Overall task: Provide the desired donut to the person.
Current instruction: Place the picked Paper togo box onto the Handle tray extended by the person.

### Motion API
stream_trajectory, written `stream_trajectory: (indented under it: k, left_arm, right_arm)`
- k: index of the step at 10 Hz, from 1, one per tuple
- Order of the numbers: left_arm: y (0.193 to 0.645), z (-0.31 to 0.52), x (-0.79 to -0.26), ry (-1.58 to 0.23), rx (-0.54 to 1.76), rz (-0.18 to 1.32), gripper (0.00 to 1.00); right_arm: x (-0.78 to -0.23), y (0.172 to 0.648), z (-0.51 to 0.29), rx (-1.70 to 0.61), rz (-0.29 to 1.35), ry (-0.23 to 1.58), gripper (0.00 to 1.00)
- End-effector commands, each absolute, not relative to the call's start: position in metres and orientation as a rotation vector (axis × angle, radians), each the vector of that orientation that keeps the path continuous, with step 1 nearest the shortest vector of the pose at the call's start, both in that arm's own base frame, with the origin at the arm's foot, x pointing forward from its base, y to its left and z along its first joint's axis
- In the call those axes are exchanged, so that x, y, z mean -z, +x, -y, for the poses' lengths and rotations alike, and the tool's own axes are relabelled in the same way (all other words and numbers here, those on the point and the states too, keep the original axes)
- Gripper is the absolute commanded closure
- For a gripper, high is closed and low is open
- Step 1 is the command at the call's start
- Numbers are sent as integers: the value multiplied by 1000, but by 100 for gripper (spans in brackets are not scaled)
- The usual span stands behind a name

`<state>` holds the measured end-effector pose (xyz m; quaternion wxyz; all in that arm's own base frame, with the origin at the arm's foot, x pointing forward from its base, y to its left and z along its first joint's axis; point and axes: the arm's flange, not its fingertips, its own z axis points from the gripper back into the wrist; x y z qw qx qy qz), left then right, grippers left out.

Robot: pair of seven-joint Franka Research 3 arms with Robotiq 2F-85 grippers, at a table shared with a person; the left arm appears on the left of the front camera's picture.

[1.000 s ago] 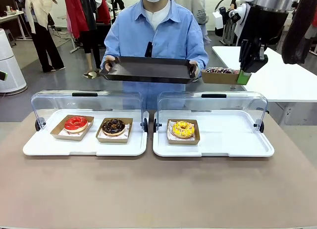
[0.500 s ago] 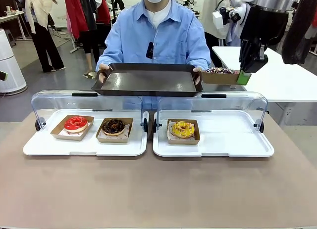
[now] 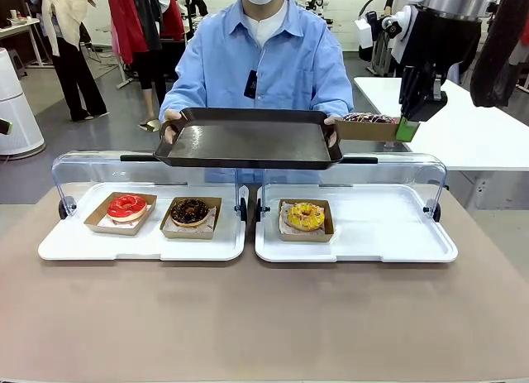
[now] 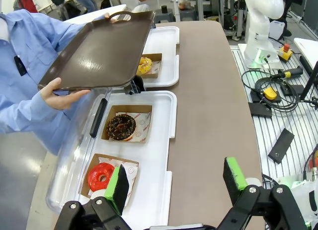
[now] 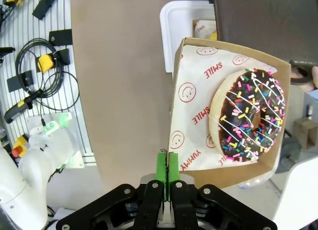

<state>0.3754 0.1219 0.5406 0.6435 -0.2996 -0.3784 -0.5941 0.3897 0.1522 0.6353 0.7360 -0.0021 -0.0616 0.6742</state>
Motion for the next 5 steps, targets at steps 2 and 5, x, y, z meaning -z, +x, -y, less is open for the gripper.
stream_trajectory:
  k: [2, 5]
  left_arm:
    - [376, -123, -542, -690, 1360, 893, 0]
    - [376, -123, -542, -690, 1360, 893, 0]
  right_arm:
    - [-635, 387, -152, -1474, 133, -3, 100]
    - [-653, 383, -169, -1523, 165, -40, 98]
